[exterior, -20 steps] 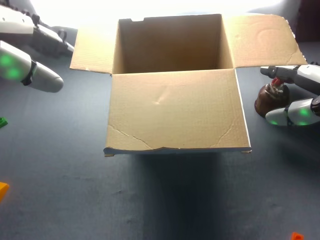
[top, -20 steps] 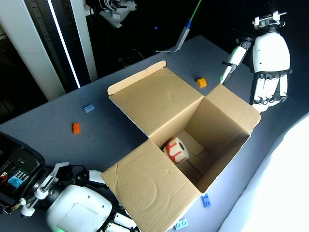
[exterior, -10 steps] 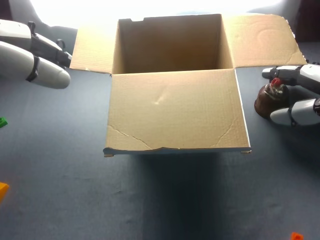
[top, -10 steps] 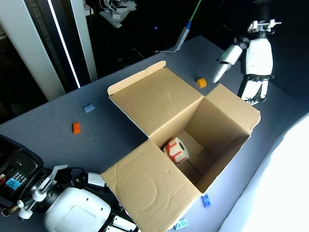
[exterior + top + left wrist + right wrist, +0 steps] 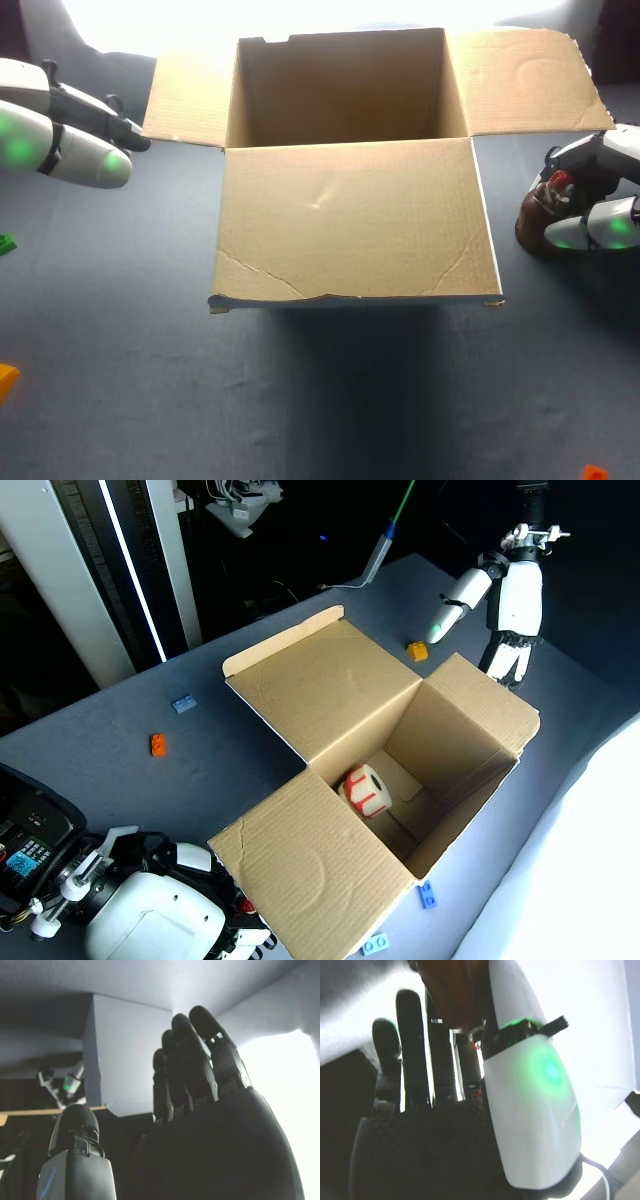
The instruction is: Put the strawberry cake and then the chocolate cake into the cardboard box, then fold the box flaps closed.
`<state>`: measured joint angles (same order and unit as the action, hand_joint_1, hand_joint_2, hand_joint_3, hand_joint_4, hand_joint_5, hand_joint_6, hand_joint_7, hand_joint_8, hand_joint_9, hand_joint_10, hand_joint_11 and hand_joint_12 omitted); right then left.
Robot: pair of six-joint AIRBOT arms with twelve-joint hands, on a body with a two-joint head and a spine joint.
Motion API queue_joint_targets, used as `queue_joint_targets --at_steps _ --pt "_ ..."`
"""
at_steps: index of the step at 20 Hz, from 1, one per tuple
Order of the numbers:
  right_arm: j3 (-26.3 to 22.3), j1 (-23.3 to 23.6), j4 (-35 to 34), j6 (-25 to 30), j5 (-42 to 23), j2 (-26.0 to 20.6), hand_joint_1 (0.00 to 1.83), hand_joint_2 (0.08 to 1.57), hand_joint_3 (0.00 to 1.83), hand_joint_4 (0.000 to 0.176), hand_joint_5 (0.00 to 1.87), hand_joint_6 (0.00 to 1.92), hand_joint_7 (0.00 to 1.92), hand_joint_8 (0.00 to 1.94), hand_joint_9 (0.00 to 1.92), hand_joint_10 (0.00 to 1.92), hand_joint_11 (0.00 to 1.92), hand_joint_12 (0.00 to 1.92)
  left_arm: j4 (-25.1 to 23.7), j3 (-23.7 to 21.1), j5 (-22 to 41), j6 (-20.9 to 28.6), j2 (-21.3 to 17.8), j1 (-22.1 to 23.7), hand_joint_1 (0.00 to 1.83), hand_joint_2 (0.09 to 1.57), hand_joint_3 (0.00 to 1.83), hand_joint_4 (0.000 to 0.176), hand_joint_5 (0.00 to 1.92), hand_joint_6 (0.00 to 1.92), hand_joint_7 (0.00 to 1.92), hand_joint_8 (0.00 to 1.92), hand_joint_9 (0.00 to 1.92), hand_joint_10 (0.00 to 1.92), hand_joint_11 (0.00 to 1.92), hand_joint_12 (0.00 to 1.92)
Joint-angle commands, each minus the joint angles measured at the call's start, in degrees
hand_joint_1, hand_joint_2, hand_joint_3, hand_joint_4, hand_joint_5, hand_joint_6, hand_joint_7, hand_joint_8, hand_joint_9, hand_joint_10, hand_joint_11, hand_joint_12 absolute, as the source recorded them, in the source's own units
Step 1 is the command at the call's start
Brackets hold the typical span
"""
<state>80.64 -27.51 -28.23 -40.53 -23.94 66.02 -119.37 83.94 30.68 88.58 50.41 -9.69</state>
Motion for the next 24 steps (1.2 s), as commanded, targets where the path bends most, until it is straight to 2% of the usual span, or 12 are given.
queue_joint_targets --at_steps 1,6,7,9,12,13,14,15,16,18,22,24 --pt "0.30 -0.10 0.11 0.22 -5.34 -0.82 1.33 1.22 0.00 0.000 0.82 1.12 0.80 1.37 0.61 1.64 0.14 1.91 3.12 0.22 -2.27 0.30 -0.75 0.21 0.28 1.11 0.00 0.014 0.33 0.00 0.44 0.00 0.49 0.00 0.10 1.02" --pt "-1.32 0.98 0.12 0.40 -4.70 -4.13 1.33 1.22 0.00 0.000 0.82 1.14 0.80 1.33 0.64 1.61 0.17 1.90 7.98 -1.22 -4.72 0.30 -1.21 -0.16 0.28 1.12 0.00 0.009 0.34 0.00 0.44 0.00 0.49 0.00 0.11 1.03" --pt "-2.14 1.40 0.12 0.40 -4.60 -5.29 1.21 1.21 0.00 0.000 0.84 1.14 0.80 1.37 0.58 1.49 0.16 1.89 8.45 -1.58 -5.37 0.92 -1.32 -0.16 0.30 1.11 0.00 0.008 0.35 0.00 0.45 0.01 0.50 0.01 0.12 1.03" --pt "-3.74 2.52 0.12 0.32 -3.92 -7.88 1.18 1.22 0.00 0.000 0.83 1.15 0.76 1.46 0.53 1.51 0.12 1.91 8.60 -2.87 -7.47 3.37 -1.72 -0.16 0.29 1.12 0.00 0.008 0.34 0.00 0.45 0.01 0.50 0.01 0.12 1.03" --pt "-5.97 4.17 0.12 -0.64 -3.94 -10.96 1.18 1.21 0.00 0.000 0.85 1.13 0.77 1.42 0.52 1.49 0.12 1.92 9.08 -3.96 -8.38 3.37 -2.01 -0.16 0.29 1.12 0.00 0.011 0.33 0.00 0.44 0.00 0.50 0.00 0.11 1.02" --pt "-6.74 4.93 0.12 -1.09 -3.84 -12.01 1.30 1.21 0.00 0.000 0.86 1.08 0.80 1.36 0.60 1.61 0.12 1.92 8.98 -4.18 -8.39 3.37 -2.08 -0.16 0.30 1.11 0.00 0.009 0.33 0.00 0.44 0.00 0.50 0.00 0.12 1.02" --pt "-7.84 5.98 0.13 -1.49 -3.30 -13.73 1.32 1.22 0.00 0.000 0.84 1.10 0.80 1.37 0.61 1.64 0.15 1.92 8.21 -4.45 -8.39 3.36 -2.20 -0.16 0.28 1.11 0.00 0.013 0.33 0.00 0.43 0.00 0.49 0.00 0.11 1.02" --pt "-8.51 6.73 0.13 -1.84 -3.04 -14.87 1.21 1.21 0.00 0.000 0.85 1.12 0.78 1.42 0.53 1.57 0.15 1.92 7.57 -4.71 -8.39 3.35 -2.32 -0.10 0.29 1.11 0.00 0.015 0.33 0.00 0.42 0.00 0.49 0.00 0.12 1.02" --pt "-9.11 7.72 0.13 -1.91 -2.70 -16.15 1.18 1.21 0.00 0.000 0.83 1.15 0.77 1.44 0.51 1.56 0.14 1.92 7.13 -5.10 -8.53 3.34 -2.45 -0.01 0.28 1.11 0.00 0.016 0.34 0.00 0.42 0.00 0.49 0.00 0.12 1.02" --pt "-9.75 9.26 0.13 -1.92 -2.32 -17.94 1.17 1.22 0.00 0.000 0.81 1.18 0.78 1.44 0.51 1.55 0.12 1.92 7.35 -5.69 -8.91 3.36 -2.62 0.00 0.30 1.12 0.00 0.007 0.34 0.00 0.43 0.00 0.50 0.00 0.12 1.02" --pt "-11.40 11.57 0.15 -2.05 -1.75 -21.05 1.18 1.22 0.00 0.000 0.81 1.15 0.79 1.45 0.51 1.55 0.15 1.92 8.08 -6.24 -9.29 3.38 -2.73 0.04 0.27 1.13 0.00 0.011 0.31 0.00 0.43 0.00 0.48 0.00 0.11 1.01" --pt "-11.66 13.54 1.49 -2.07 -1.47 -21.92 1.19 1.21 0.00 0.000 0.83 1.12 0.79 1.45 0.53 1.51 0.15 1.92 8.10 -6.24 -9.81 4.99 -2.68 -0.01 0.25 1.12 0.00 0.013 0.30 0.00 0.43 0.00 0.48 0.00 0.11 1.01"
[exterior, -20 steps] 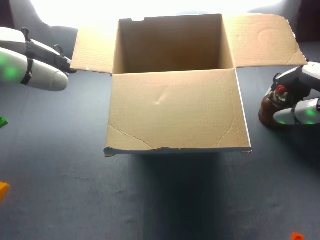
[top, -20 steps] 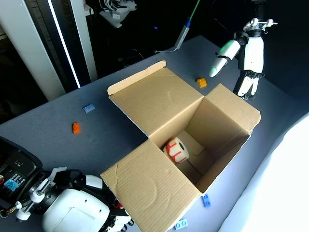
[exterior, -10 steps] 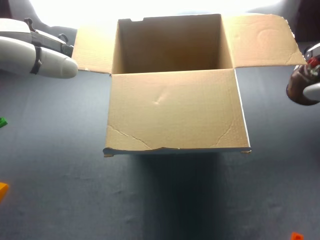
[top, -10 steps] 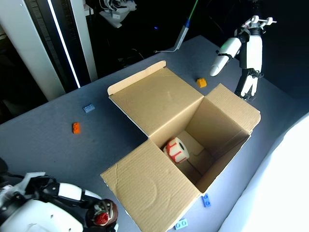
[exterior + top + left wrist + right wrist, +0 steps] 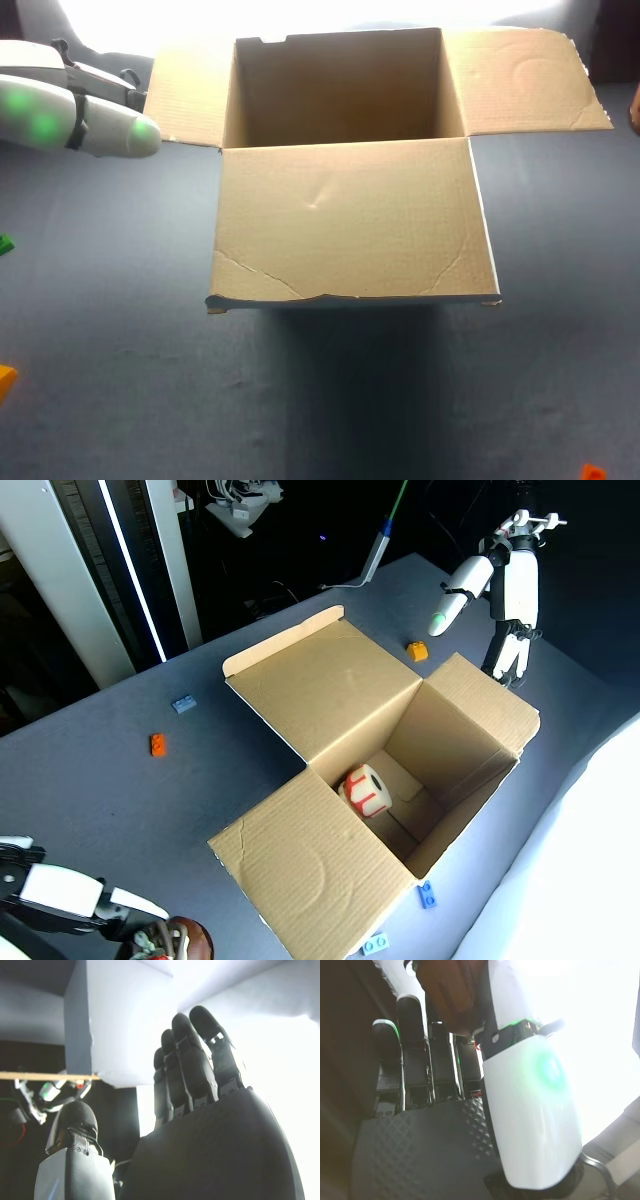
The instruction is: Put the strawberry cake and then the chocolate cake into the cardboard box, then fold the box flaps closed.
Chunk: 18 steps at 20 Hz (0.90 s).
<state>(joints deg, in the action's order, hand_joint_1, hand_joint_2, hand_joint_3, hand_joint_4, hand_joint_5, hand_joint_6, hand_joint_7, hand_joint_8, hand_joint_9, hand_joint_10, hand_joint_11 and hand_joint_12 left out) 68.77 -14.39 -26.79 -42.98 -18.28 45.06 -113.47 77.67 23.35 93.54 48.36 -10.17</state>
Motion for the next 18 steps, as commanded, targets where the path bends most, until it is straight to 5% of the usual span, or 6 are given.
queue_joint_targets --at_steps 1,10,18 --pt "0.15 1.76 0.85 0.38 -7.10 -1.10 1.18 1.21 0.00 0.000 0.83 1.12 0.78 1.46 0.52 1.51 0.17 1.91 2.20 0.14 -2.65 1.22 -0.60 0.34 0.25 1.12 0.00 0.017 0.29 0.00 0.44 0.00 0.48 0.00 0.11 1.01" --pt "-4.42 8.89 8.21 1.08 -7.16 -0.67 1.17 1.22 0.00 0.000 0.83 1.17 0.74 1.47 0.51 1.53 0.19 1.92 2.19 -0.45 -2.20 3.71 -0.50 0.19 0.27 1.13 0.00 0.021 0.28 0.00 0.41 0.00 0.47 0.00 0.08 1.00" --pt "-6.48 12.16 8.89 0.26 -6.86 4.33 1.17 1.22 0.00 0.000 0.85 1.18 0.73 1.44 0.46 1.55 0.18 1.91 1.96 -1.65 -2.24 5.23 -1.01 0.46 0.29 1.12 0.00 0.023 0.28 0.00 0.40 0.00 0.46 0.00 0.07 1.03"
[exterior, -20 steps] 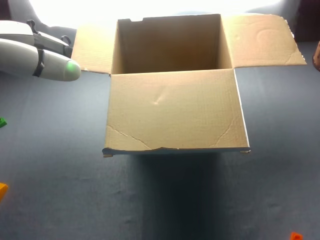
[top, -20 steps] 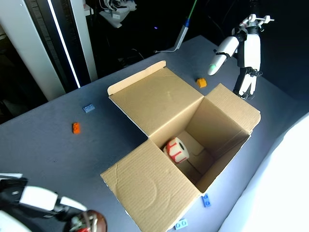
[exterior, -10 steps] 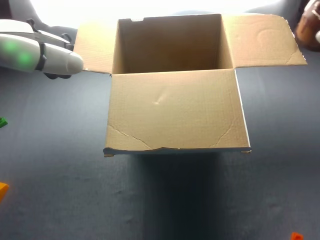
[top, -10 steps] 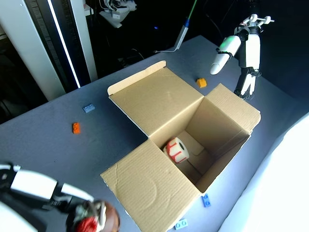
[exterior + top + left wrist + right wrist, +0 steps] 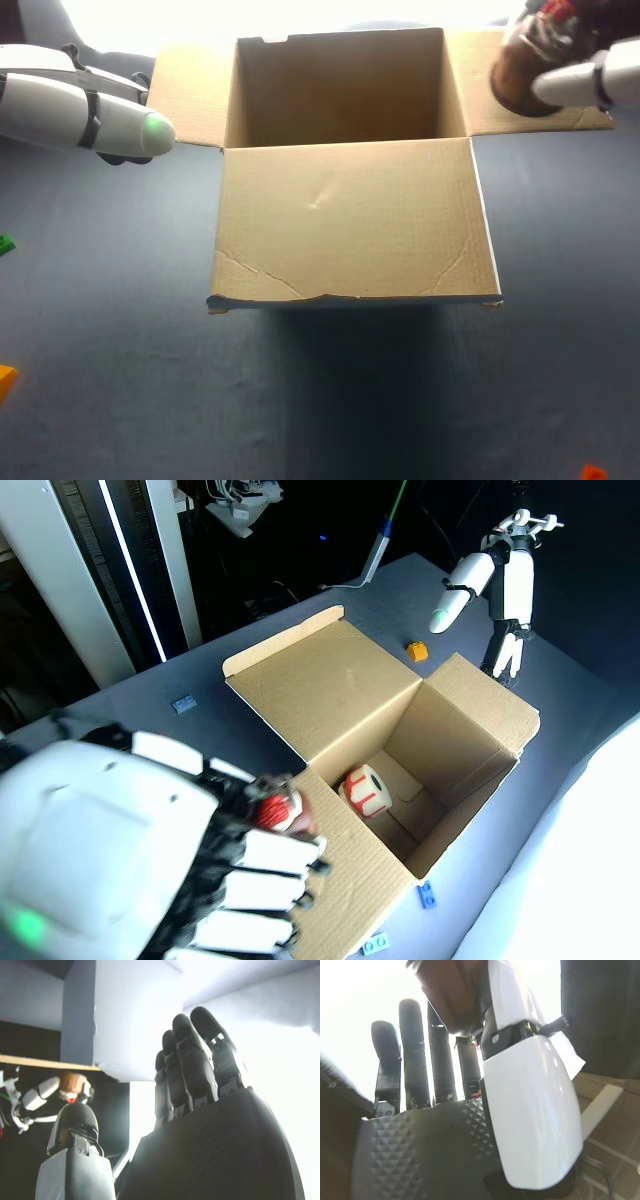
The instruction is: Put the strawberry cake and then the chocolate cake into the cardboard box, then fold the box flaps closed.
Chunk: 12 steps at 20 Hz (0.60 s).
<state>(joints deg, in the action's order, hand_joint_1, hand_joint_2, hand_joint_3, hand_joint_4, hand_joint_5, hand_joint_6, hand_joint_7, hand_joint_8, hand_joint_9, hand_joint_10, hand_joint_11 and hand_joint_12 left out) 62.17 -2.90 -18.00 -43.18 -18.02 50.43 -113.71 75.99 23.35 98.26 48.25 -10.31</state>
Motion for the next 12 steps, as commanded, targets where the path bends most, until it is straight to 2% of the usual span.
queue_joint_targets --at_steps 1,3,5,7,10,12 --pt "0.16 1.08 0.10 0.21 -6.95 -0.05 1.17 1.22 0.00 0.000 0.85 1.19 0.74 1.43 0.47 1.55 0.17 1.92 2.03 -0.05 -2.24 0.51 -0.89 0.77 0.27 1.12 0.00 0.025 0.28 0.00 0.39 0.00 0.46 0.00 0.07 1.03" --pt "0.45 1.70 0.11 -0.40 -6.64 2.11 1.18 1.21 0.00 0.000 0.87 1.20 0.73 1.40 0.47 1.54 0.18 1.92 2.03 -0.06 -2.42 0.98 -0.70 0.84 0.26 1.13 0.00 0.025 0.28 0.00 0.40 0.00 0.46 0.00 0.07 1.03" --pt "2.16 2.15 0.08 -0.56 -6.46 5.11 1.17 1.23 0.00 0.000 0.85 1.19 0.68 1.51 0.43 1.61 0.13 1.92 2.03 -0.07 -2.56 2.37 -0.67 0.57 0.29 1.13 0.00 0.024 0.29 0.01 0.40 0.00 0.47 0.01 0.08 1.03" --pt "4.02 2.74 0.05 -0.57 -6.13 7.57 1.18 1.22 0.00 0.000 0.86 1.15 0.72 1.49 0.48 1.57 0.17 1.92 2.06 0.00 -2.76 2.69 -0.65 0.50 0.30 1.13 0.00 0.029 0.30 0.00 0.40 0.00 0.47 0.00 0.06 1.05" --pt "6.97 4.54 0.05 -0.86 -2.58 10.67 1.17 1.22 0.00 0.000 0.84 1.18 0.75 1.43 0.50 1.52 0.15 1.92 2.61 -0.02 -3.08 2.69 -0.62 0.33 0.30 1.12 0.00 0.026 0.31 0.00 0.41 0.00 0.48 0.01 0.06 1.05" --pt "9.17 4.98 0.04 -0.85 -0.07 12.56 1.17 1.21 0.00 0.002 0.85 1.20 0.75 1.41 0.50 1.52 0.15 1.92 3.22 0.00 -3.08 2.98 -0.61 -0.08 0.31 1.11 0.00 0.035 0.31 0.00 0.41 0.00 0.49 0.00 0.09 1.02"
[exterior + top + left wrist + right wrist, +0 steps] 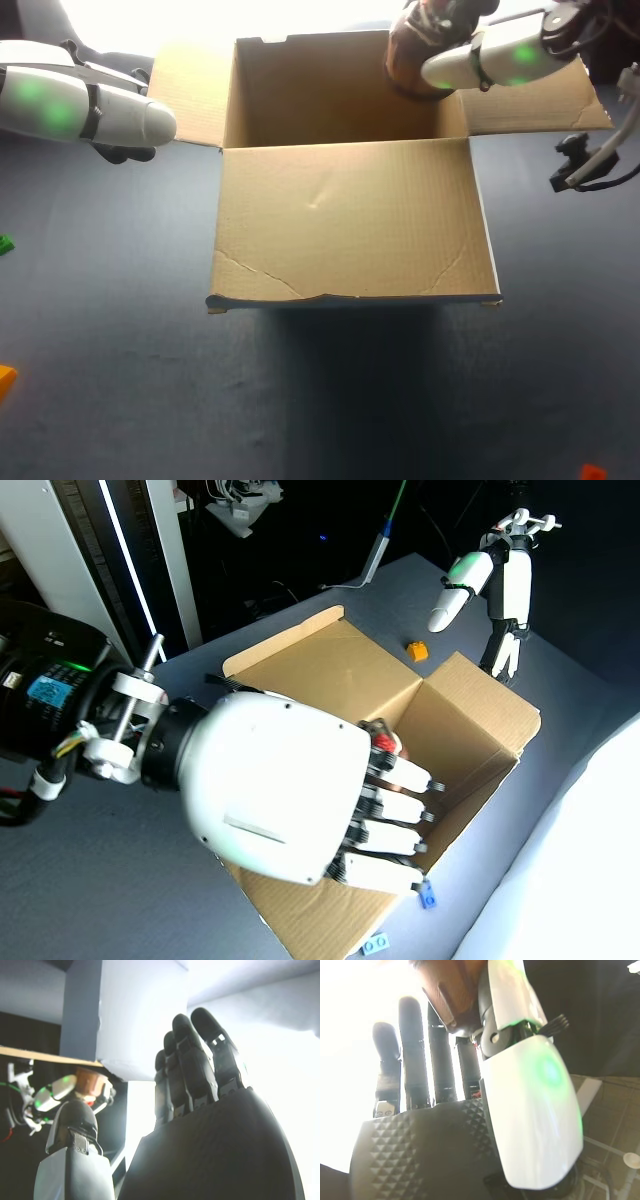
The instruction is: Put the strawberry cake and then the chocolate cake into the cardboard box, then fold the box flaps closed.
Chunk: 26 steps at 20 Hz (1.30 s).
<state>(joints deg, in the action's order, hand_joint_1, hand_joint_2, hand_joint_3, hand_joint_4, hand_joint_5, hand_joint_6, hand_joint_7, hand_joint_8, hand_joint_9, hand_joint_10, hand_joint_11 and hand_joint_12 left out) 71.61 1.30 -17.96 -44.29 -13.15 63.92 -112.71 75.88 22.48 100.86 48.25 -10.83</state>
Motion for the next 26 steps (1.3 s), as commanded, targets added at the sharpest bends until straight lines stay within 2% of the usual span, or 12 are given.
queue_joint_targets --at_steps 1,2,4,6,11,12,14,20,22,24,25,26 --pt "0.88 0.82 -0.01 0.25 -4.35 -0.01 1.17 1.21 0.00 0.004 0.85 1.21 0.75 1.40 0.50 1.52 0.16 1.92 2.22 0.14 -2.21 0.92 -0.56 0.34 0.30 1.11 0.00 0.036 0.31 0.00 0.40 0.00 0.49 0.00 0.09 1.01" --pt "1.88 0.92 -0.01 0.24 -3.85 0.77 1.16 1.23 0.00 0.007 0.83 1.26 0.72 1.41 0.49 1.51 0.16 1.92 2.22 0.15 -2.27 1.17 -0.52 0.26 0.29 1.12 0.00 0.031 0.31 0.00 0.41 0.00 0.48 0.00 0.09 1.01" --pt "3.78 1.44 0.00 0.23 -2.81 2.35 1.16 1.23 0.00 0.000 0.83 1.21 0.69 1.50 0.44 1.57 0.12 1.92 2.22 0.16 -2.44 1.31 -0.45 0.25 0.31 1.13 0.01 0.025 0.31 0.00 0.42 0.01 0.47 0.00 0.07 1.00" --pt "4.97 1.91 0.13 0.16 -2.05 3.62 1.17 1.22 0.00 0.000 0.87 1.16 0.72 1.46 0.43 1.60 0.13 1.92 2.23 0.30 -2.47 1.36 -0.32 0.25 0.34 1.12 0.00 0.029 0.31 0.00 0.41 0.00 0.48 0.00 0.08 1.01" --pt "5.17 1.93 1.70 -0.07 -1.95 4.99 1.17 1.21 0.00 0.000 0.88 1.18 0.72 1.42 0.45 1.59 0.16 1.92 2.23 0.43 -3.20 2.69 -0.20 0.24 0.31 1.12 0.00 0.028 0.31 0.00 0.41 0.00 0.48 0.00 0.10 0.97" --pt "5.36 1.94 2.57 -0.07 -2.08 5.37 1.17 1.22 0.00 0.000 0.88 1.16 0.71 1.46 0.42 1.60 0.16 1.92 2.22 0.43 -3.38 3.29 -0.19 0.18 0.31 1.13 0.00 0.022 0.30 0.00 0.41 0.00 0.47 0.00 0.08 0.97" --pt "6.15 2.09 2.63 -0.07 -2.15 6.16 1.17 1.22 0.00 0.000 0.86 1.21 0.71 1.44 0.46 1.59 0.17 1.92 2.22 0.43 -3.75 3.89 -0.13 0.17 0.31 1.13 0.00 0.026 0.30 0.00 0.41 0.00 0.47 0.00 0.09 0.97" --pt "7.05 2.11 2.72 -0.44 -1.90 7.26 1.17 1.22 0.00 0.000 0.86 1.13 0.73 1.48 0.44 1.60 0.17 1.92 2.22 0.40 -3.86 4.42 -0.17 0.17 0.30 1.12 0.00 0.021 0.28 0.00 0.41 0.00 0.47 0.00 0.09 0.98" --pt "7.06 1.81 4.04 -0.44 -1.90 7.52 1.16 1.23 0.00 0.000 0.82 1.18 0.72 1.50 0.44 1.59 0.18 1.92 2.22 0.36 -3.85 4.85 -0.17 0.18 0.30 1.13 0.00 0.020 0.27 0.00 0.40 0.00 0.46 0.00 0.08 0.98" --pt "7.06 1.46 4.83 -0.44 -1.90 7.83 1.14 1.26 0.01 0.000 0.72 1.30 0.70 1.56 0.40 1.67 0.19 1.92 2.22 0.35 -3.85 5.24 -0.16 0.23 0.31 1.12 0.00 0.022 0.29 0.01 0.41 0.00 0.47 0.00 0.10 0.98" --pt "7.05 1.42 4.87 -0.44 -1.90 7.99 1.02 1.19 0.00 0.000 0.43 1.08 0.45 1.24 0.32 1.60 0.12 1.92 2.22 0.34 -3.85 5.34 -0.16 0.24 0.29 1.12 0.00 0.022 0.30 0.01 0.42 0.00 0.47 0.01 0.11 0.98" --pt "7.05 1.42 5.02 -0.44 -1.90 8.17 0.95 1.15 0.00 0.000 0.30 0.85 0.39 0.90 0.27 1.37 0.02 1.91 2.22 0.34 -3.85 5.52 -0.15 0.25 0.29 1.12 0.00 0.022 0.30 0.01 0.42 0.00 0.47 0.01 0.12 0.98"
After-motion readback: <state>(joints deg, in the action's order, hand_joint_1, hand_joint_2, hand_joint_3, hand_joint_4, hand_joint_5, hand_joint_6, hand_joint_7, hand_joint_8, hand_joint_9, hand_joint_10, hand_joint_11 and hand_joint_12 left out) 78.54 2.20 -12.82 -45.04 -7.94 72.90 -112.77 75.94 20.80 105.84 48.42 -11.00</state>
